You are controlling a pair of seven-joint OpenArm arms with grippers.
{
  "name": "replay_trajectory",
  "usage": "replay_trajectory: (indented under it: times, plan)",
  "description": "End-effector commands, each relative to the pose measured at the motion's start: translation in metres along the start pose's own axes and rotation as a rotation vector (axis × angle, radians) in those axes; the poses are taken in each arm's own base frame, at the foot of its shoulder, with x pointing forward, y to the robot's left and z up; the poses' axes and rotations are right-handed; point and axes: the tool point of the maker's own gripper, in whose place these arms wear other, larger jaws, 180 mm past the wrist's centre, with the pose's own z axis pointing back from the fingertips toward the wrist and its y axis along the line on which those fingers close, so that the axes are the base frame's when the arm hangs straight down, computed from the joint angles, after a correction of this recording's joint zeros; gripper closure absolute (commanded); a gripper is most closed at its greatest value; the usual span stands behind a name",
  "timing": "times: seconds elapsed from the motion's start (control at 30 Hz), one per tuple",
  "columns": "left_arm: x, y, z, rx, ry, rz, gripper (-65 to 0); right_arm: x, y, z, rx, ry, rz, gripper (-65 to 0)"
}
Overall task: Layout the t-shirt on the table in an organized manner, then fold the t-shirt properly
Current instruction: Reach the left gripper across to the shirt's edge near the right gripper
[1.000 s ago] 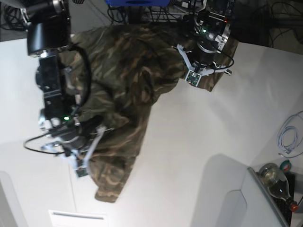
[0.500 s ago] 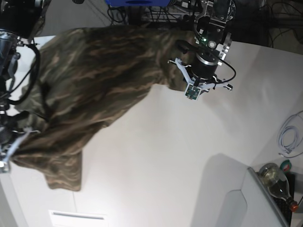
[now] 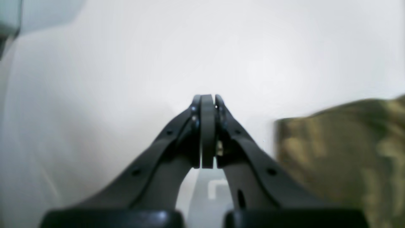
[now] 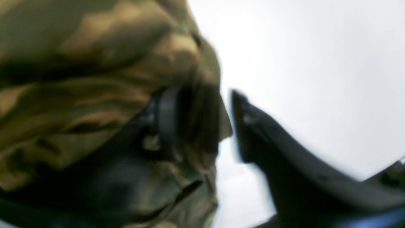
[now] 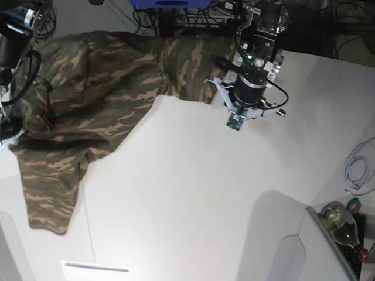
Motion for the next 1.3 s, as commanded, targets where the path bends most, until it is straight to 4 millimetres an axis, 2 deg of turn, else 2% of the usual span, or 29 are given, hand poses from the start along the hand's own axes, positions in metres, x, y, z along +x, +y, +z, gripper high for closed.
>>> replay_trajectory:
  times: [0.0, 0.03, 0.07, 0.13, 0.2, 0.23, 0.27, 0.3, 0.37, 0.4, 0.47, 0.5, 0.6, 0.63, 0.73, 0.77, 0.83, 0.9, 0.93, 1.0, 1.07, 1.1, 1.13, 1.2, 1.27]
  plan:
    - [0.009, 0.016, 0.001, 0.043, -0.032, 0.003, 0.0, 0.031, -0.006, 0.015, -0.020, -0.107, 0.016, -40.1]
    - [0.006, 0.023, 0.001, 0.060, -0.025, 0.007, 0.0, 0.034, -0.003, 0.024, -0.025, -0.139, 0.050, -41.9]
    - [0.002, 0.030, 0.001, 0.072, -0.016, 0.010, 0.0, 0.039, 0.011, 0.037, -0.014, -0.184, 0.089, -41.6]
    - [-0.006, 0.041, 0.001, 0.069, 0.002, 0.009, 0.0, 0.049, 0.048, 0.069, 0.029, -0.285, 0.168, -41.9]
    - [-0.010, 0.040, 0.002, 0.027, 0.011, -0.005, 0.0, 0.042, 0.088, 0.089, 0.097, -0.325, 0.249, -42.0]
    - [-0.007, 0.036, 0.000, -0.006, 0.006, -0.018, 0.0, 0.038, 0.116, 0.091, 0.153, -0.326, 0.298, -41.4]
    - [0.000, 0.033, -0.001, -0.032, -0.008, -0.031, 0.0, 0.031, 0.136, 0.088, 0.190, -0.308, 0.327, -41.1]
    - [0.007, 0.029, -0.004, -0.055, -0.024, -0.043, 0.0, 0.025, 0.148, 0.082, 0.214, -0.285, 0.336, -40.4]
    - [0.028, 0.009, -0.009, -0.114, -0.068, -0.080, 0.0, 0.016, 0.161, 0.077, 0.233, -0.253, 0.284, -32.9]
    - [0.042, -0.001, -0.011, -0.141, -0.094, -0.104, 0.0, 0.014, 0.162, 0.077, 0.230, -0.248, 0.256, -26.1]
    - [0.075, -0.036, -0.016, -0.228, -0.163, -0.164, 0.0, 0.004, 0.149, 0.079, 0.204, -0.235, 0.194, -6.6]
    - [0.090, -0.056, -0.019, -0.275, -0.194, -0.205, 0.0, -0.001, 0.145, 0.081, 0.195, -0.230, 0.159, 0.0]
    - [0.124, -0.116, -0.027, -0.408, -0.253, -0.314, 0.0, -0.020, 0.115, 0.083, 0.137, -0.200, 0.096, -2.1]
    - [0.134, -0.136, -0.031, -0.447, -0.260, -0.339, 0.0, -0.028, 0.103, 0.082, 0.113, -0.181, 0.079, -0.9]
    - [0.157, -0.183, -0.049, -0.533, -0.241, -0.370, 0.0, -0.056, 0.073, 0.078, 0.052, -0.122, 0.035, -0.6]
    - [0.162, -0.190, -0.058, -0.545, -0.221, -0.373, 0.0, -0.065, 0.066, 0.078, 0.039, -0.103, 0.025, -0.6]
    - [0.165, -0.186, -0.076, -0.554, -0.189, -0.402, 0.0, -0.081, 0.059, 0.078, 0.025, -0.073, 0.017, -0.8]
    - [0.196, -0.205, -0.067, -0.649, -0.283, -0.353, -1.5, -0.093, 0.056, 0.078, 0.018, -0.049, -0.007, -0.8]
    - [0.210, -0.212, -0.062, -0.692, -0.317, -0.308, -11.5, -0.096, 0.052, 0.079, 0.011, -0.045, -0.017, -0.8]
    - [0.234, -0.208, -0.062, -0.745, -0.326, -0.189, -36.0, -0.094, 0.046, 0.079, -0.002, -0.062, -0.030, -0.8]
    - [0.244, -0.205, -0.064, -0.779, -0.312, -0.094, -52.7, -0.095, 0.047, 0.079, 0.000, -0.068, -0.031, -0.8]
    - [0.240, -0.205, -0.066, -0.786, -0.293, -0.067, -57.4, -0.095, 0.049, 0.079, 0.002, -0.070, -0.033, -0.8]
    - [0.232, -0.208, -0.068, -0.787, -0.272, -0.079, -58.4, -0.099, 0.049, 0.079, 0.004, -0.063, -0.032, -0.8]
    - [0.204, -0.217, -0.072, -0.793, -0.208, -0.145, -58.4, -0.103, 0.049, 0.080, 0.004, -0.057, -0.029, -0.8]
    - [0.188, -0.223, -0.073, -0.802, -0.172, -0.162, -58.4, -0.103, 0.048, 0.080, 0.002, -0.059, -0.030, -0.8]
